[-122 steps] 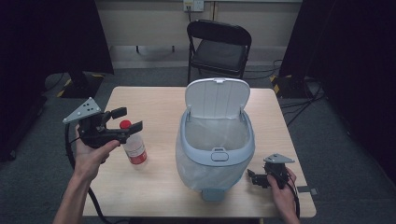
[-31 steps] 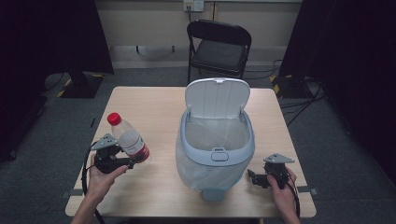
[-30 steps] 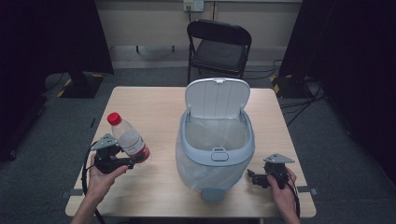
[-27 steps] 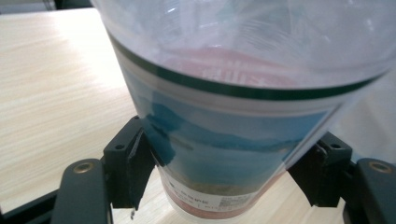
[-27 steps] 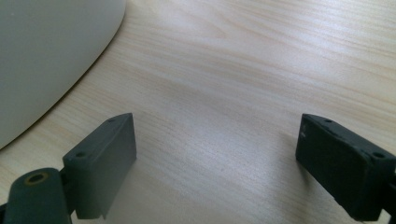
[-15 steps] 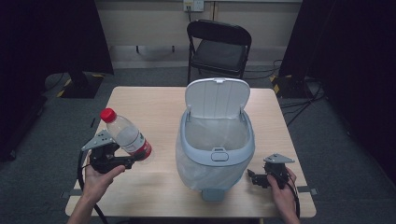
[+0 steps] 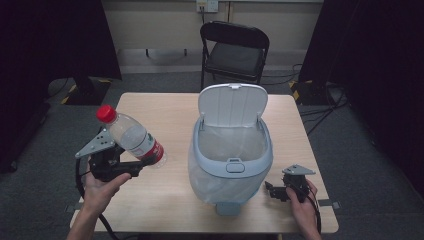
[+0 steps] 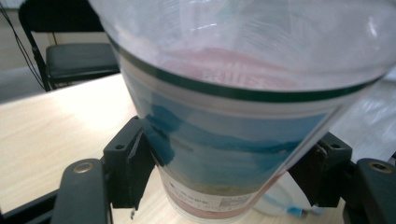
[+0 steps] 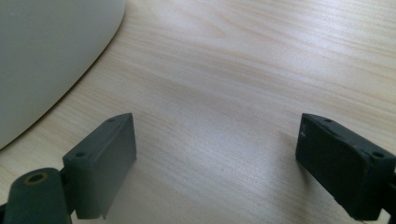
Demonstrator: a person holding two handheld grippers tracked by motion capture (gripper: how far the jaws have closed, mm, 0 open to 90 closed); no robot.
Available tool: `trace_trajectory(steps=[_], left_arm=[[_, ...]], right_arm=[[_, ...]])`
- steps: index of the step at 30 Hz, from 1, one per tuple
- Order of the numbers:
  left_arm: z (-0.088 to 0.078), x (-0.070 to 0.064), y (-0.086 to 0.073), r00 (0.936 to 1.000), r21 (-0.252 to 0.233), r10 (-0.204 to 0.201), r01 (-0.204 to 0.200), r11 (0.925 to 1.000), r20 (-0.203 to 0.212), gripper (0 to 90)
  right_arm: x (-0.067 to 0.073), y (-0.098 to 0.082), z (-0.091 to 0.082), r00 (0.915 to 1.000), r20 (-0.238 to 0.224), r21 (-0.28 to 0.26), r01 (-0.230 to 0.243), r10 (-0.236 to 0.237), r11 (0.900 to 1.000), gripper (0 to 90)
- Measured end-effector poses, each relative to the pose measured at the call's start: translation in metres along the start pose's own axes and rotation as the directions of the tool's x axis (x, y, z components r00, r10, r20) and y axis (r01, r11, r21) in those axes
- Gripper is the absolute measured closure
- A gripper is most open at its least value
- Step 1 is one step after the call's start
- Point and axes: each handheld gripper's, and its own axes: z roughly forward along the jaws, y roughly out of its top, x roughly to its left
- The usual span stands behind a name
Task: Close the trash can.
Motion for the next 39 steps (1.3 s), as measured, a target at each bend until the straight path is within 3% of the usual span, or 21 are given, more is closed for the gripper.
trace_trajectory(steps=[9,18,24,31,34,37,39], left_arm=[[-0.008,-0.012,0.037,0.9989,-0.062,0.047,-0.047,0.997,0.001,29.5],[-0.006,-0.025,0.07,0.9948,-0.113,0.099,-0.096,0.9889,0.022,29.5],[0.007,-0.038,0.099,0.9891,-0.157,0.127,-0.114,0.981,0.075,29.5],[0.022,-0.049,0.115,0.9822,-0.169,0.139,-0.117,0.9786,0.127,29.5],[0.034,-0.052,0.121,0.9693,-0.185,0.115,-0.074,0.9799,0.218,29.5],[0.042,-0.055,0.123,0.9679,-0.175,0.113,-0.074,0.9818,0.225,29.5],[0.049,-0.057,0.125,0.9633,-0.166,0.115,-0.075,0.9832,0.242,29.5]], right_arm=[[0.0,0.0,0.0,1.0,0.001,0.0,-0.001,0.001,1.0,11.1],[0.0,0.0,0.0,1.0,0.0,0.0,0.0,0.0,1.0,11.1],[0.0,0.0,0.0,1.0,0.0,0.0,0.0,0.0,1.0,11.1],[0.0,0.0,0.0,1.0,0.0,0.0,0.0,0.0,1.0,11.1],[0.0,0.0,0.0,1.0,0.0,0.0,0.0,0.0,1.0,11.1],[0.0,0.0,0.0,1.0,0.0,0.0,0.0,0.0,1.0,11.1],[0.0,0.0,0.0,1.0,0.0,0.0,0.0,0.0,1.0,11.1]])
